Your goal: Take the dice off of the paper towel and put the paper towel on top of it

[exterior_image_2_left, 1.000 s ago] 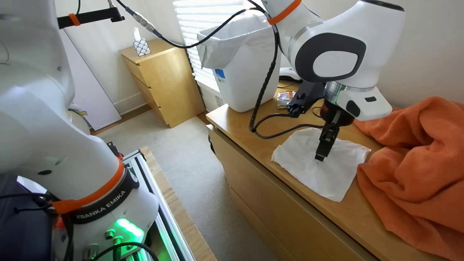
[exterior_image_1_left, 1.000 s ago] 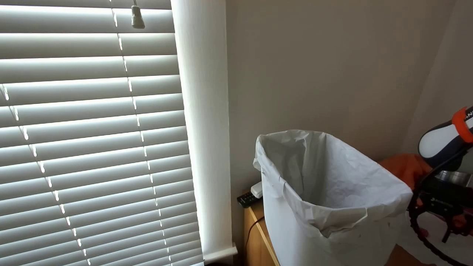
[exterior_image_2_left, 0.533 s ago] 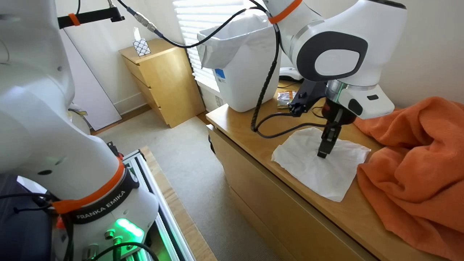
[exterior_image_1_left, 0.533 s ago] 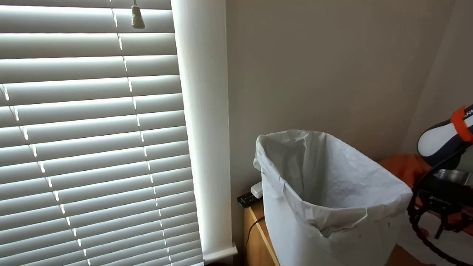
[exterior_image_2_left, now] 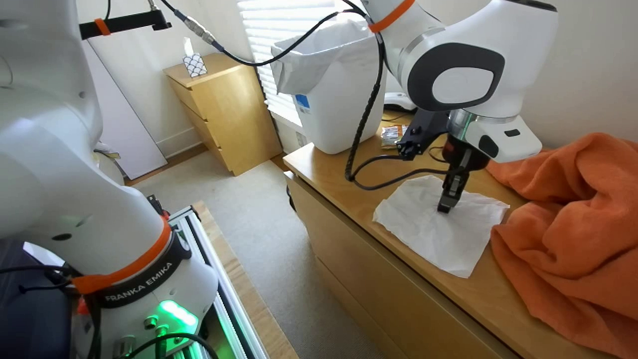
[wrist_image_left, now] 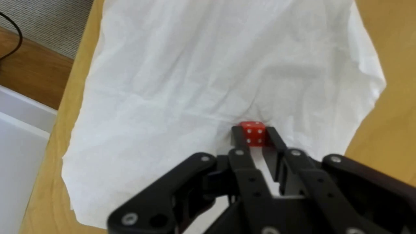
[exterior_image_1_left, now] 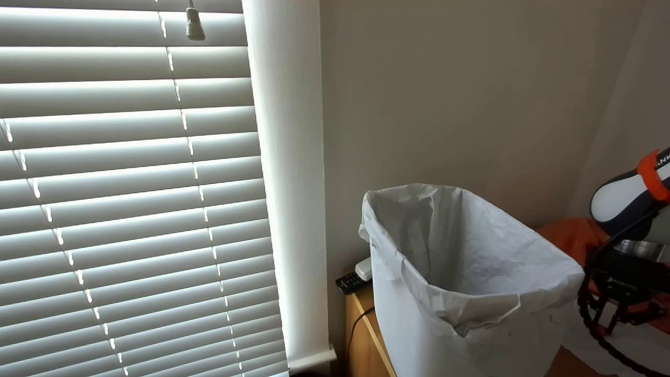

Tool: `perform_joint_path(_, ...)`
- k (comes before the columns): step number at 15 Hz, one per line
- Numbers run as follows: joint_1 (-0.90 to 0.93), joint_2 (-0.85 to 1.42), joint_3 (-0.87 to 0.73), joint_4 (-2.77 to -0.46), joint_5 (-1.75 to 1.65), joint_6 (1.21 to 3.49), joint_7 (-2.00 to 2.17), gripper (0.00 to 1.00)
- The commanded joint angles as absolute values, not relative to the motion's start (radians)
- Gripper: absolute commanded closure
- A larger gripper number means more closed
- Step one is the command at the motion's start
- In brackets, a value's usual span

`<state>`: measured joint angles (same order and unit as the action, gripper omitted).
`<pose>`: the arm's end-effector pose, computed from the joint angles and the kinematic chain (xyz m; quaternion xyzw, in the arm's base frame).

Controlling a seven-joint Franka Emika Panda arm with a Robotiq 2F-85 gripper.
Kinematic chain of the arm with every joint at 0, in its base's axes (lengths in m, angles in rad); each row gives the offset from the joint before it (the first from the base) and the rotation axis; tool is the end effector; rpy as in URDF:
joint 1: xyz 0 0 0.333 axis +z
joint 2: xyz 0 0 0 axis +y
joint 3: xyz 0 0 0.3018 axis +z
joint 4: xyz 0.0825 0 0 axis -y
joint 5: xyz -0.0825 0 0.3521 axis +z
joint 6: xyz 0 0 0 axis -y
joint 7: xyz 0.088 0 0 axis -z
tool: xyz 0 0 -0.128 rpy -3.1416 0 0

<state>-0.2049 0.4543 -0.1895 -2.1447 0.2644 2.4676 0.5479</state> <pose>0.4902 -0.2042 0.1749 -0.8386 0.5406 0.0598 0.0297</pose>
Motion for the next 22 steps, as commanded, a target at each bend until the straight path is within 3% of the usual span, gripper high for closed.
perform_joint_path(1,-0.193,0.446,-0.196,-2.157,0.295,2.49,0.527,0.94)
perform_joint_path(10,-0.126,0.315,-0.169,-2.22,0.281,2.507,0.514,0.95)
perform_joint_path(22,-0.048,0.391,-0.107,-2.203,0.263,2.502,0.505,0.95)
